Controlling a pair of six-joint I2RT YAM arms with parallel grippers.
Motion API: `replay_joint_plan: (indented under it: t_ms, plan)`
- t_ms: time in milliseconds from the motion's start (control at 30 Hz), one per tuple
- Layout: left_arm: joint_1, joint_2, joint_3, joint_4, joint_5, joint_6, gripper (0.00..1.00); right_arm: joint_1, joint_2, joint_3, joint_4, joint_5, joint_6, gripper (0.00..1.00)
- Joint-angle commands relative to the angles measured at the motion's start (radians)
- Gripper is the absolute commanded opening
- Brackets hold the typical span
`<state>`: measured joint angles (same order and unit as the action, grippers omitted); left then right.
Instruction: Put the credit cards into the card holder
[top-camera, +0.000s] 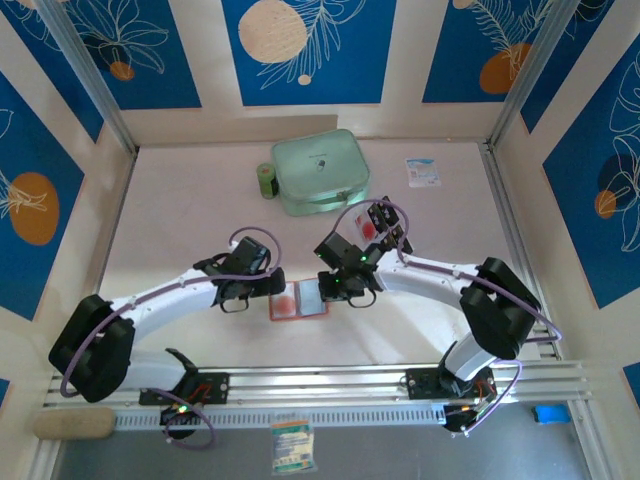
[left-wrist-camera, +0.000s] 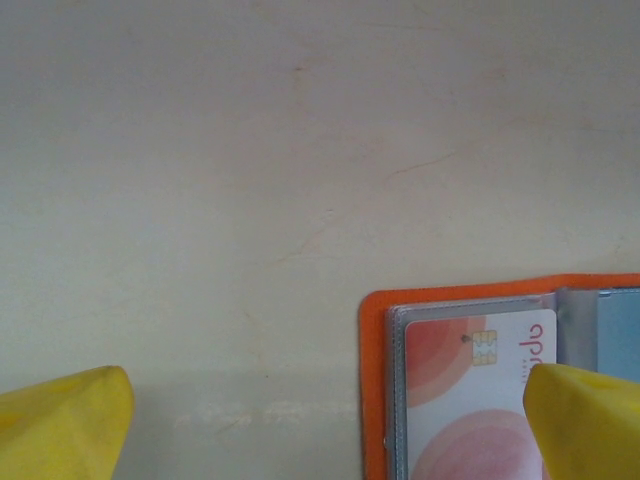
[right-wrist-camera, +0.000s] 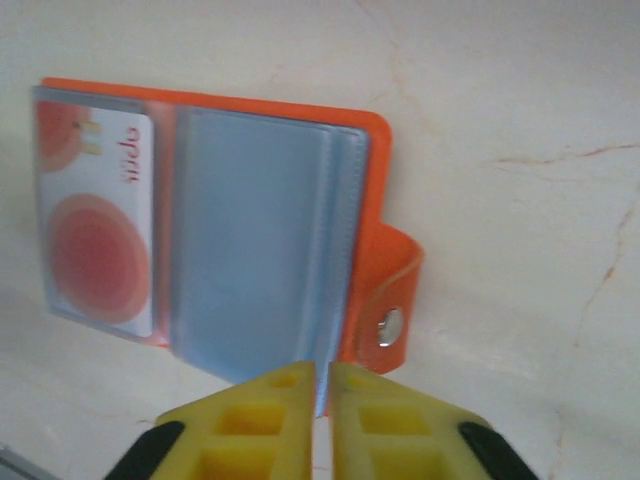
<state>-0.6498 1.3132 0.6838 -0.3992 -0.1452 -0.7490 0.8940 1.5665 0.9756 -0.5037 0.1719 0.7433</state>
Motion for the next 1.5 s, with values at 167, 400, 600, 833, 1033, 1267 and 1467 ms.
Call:
replay_joint_plan:
  t_ms: [167, 400, 600, 833, 1033, 1267, 1467]
  plan:
    - [0.01, 0.008, 0.022, 0.017, 0.019, 0.01, 1.0, 0.017, 0.062, 0.049, 0.065, -0.065, 0.014, 0.05]
    - [0.01, -0.003, 0.02, 0.02, 0.021, 0.007, 1.0, 0.003, 0.113, 0.022, 0.094, -0.065, 0.02, 0.0]
    - [0.01, -0.005, 0.017, 0.044, 0.04, 0.006, 1.0, -0.007, 0.134, -0.03, 0.118, -0.064, 0.035, 0.0]
    - [0.01, -0.001, -0.001, 0.099, 0.081, -0.009, 1.0, -0.007, 0.163, -0.07, 0.144, -0.072, 0.056, 0.0]
    - [0.011, 0.003, -0.035, 0.18, 0.132, -0.027, 1.0, -0.005, 0.164, -0.084, 0.146, -0.069, 0.064, 0.0]
    - [0.01, 0.012, -0.078, 0.29, 0.173, -0.045, 1.0, -0.002, 0.166, -0.092, 0.148, -0.066, 0.069, 0.0]
    - [0.01, 0.033, -0.101, 0.367, 0.207, -0.058, 1.0, 0.003, 0.159, -0.103, 0.146, -0.06, 0.075, 0.0]
